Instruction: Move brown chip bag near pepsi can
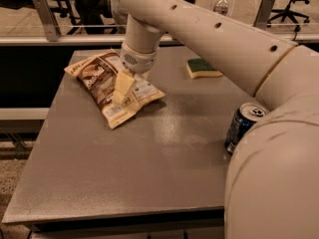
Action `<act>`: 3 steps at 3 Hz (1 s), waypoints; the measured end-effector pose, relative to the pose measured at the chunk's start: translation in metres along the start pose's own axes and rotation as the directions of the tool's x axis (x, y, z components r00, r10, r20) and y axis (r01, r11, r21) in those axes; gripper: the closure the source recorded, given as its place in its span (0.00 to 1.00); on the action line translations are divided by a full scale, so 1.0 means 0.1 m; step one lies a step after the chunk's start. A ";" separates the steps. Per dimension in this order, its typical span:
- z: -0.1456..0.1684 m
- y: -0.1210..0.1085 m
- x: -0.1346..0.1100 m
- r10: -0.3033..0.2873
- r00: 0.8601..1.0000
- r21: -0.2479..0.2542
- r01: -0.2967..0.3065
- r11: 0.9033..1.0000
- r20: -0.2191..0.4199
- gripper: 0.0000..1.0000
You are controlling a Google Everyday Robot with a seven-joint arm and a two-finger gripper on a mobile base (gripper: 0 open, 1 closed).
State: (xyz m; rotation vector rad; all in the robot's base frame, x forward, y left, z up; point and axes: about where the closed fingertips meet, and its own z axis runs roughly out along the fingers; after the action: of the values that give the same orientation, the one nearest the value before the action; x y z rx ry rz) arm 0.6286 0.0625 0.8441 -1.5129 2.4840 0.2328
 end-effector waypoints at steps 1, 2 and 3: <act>-0.07 0.04 0.07 -0.006 1.000 -0.004 0.006 1.000 -0.008 0.63; -0.21 0.07 0.20 -0.015 1.000 0.001 0.015 1.000 -0.021 0.86; -0.40 0.13 0.36 -0.040 0.999 -0.002 0.040 0.999 -0.037 1.00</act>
Offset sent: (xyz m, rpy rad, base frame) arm -0.0317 -0.0395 0.0335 -0.0437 0.0024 0.0199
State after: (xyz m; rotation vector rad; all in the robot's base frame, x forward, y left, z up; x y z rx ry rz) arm 0.5964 0.0277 0.8725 -1.5799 2.4796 0.2015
